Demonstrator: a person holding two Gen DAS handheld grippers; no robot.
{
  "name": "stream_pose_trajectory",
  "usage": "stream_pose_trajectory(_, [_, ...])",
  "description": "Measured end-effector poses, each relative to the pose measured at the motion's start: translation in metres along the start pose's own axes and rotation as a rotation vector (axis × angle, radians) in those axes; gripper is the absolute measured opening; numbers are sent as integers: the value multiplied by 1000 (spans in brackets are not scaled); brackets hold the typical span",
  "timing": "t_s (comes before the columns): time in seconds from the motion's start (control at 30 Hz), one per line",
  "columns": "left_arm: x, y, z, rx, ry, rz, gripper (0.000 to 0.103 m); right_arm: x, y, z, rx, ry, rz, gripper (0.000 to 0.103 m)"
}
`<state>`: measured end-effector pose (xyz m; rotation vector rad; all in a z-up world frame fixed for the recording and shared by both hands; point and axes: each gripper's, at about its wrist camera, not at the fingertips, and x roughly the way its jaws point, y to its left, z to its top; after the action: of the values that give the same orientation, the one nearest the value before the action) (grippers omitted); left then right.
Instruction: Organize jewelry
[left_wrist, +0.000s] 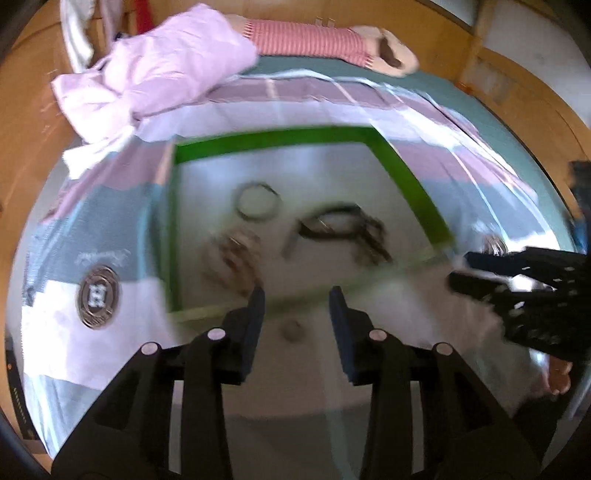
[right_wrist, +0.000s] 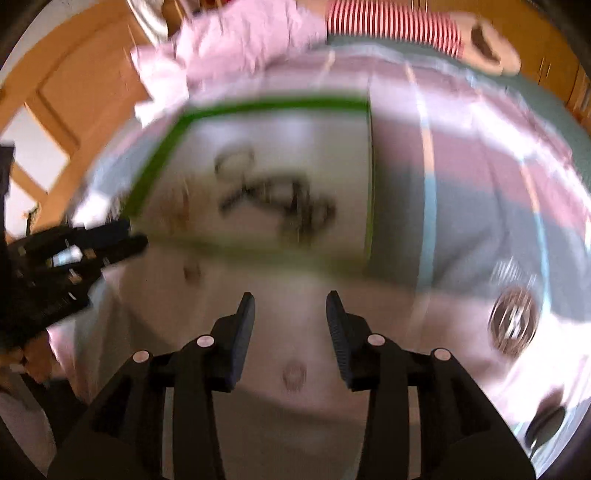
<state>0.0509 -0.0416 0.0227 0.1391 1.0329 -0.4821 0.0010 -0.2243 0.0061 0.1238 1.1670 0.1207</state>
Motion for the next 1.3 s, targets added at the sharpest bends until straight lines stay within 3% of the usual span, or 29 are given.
stream_pose_trajectory(0.07, [14, -6, -8, 9, 41, -10, 37, 22, 1, -18, -28, 79, -47, 40])
stream_pose_trajectory(0.17, [41, -5, -13, 3, 104, 34, 37, 36, 7, -33, -61, 136, -45, 40])
stream_pose_trajectory(0.47, [85, -2, -15, -7, 179, 97, 38, 54, 19, -46, -126, 192, -81, 39])
stream_pose_trajectory(0.57, [89, -2, -14, -4, 190, 97, 38, 56, 21, -45, -134, 181, -90, 25])
stream_pose_trajectory(0.67, [94, -1, -16, -8, 209, 90, 22, 55, 21, -42, -129, 175, -82, 21])
stream_pose_trajectory(0.77, [95, 2, -16, -10, 209, 84, 20, 53, 24, -39, -134, 171, -77, 21])
stream_pose_trajectory(0.97, [73, 0, -13, -2, 166, 62, 19, 21, 24, -29, -132, 94, -20, 21])
stream_pose_trajectory(1.13, [10, -7, 8, 14, 8, 1, 19, -30, 26, 11, -87, -89, 64, 21])
stream_pose_trajectory(1.23, [-8, -2, 29, -3, -68, 28, 19, -37, 24, 43, -47, -160, 52, 21])
stream_pose_trajectory(1.3, [-1, 7, 43, -14, -81, 70, 19, -23, 25, 61, -27, -162, 37, 21])
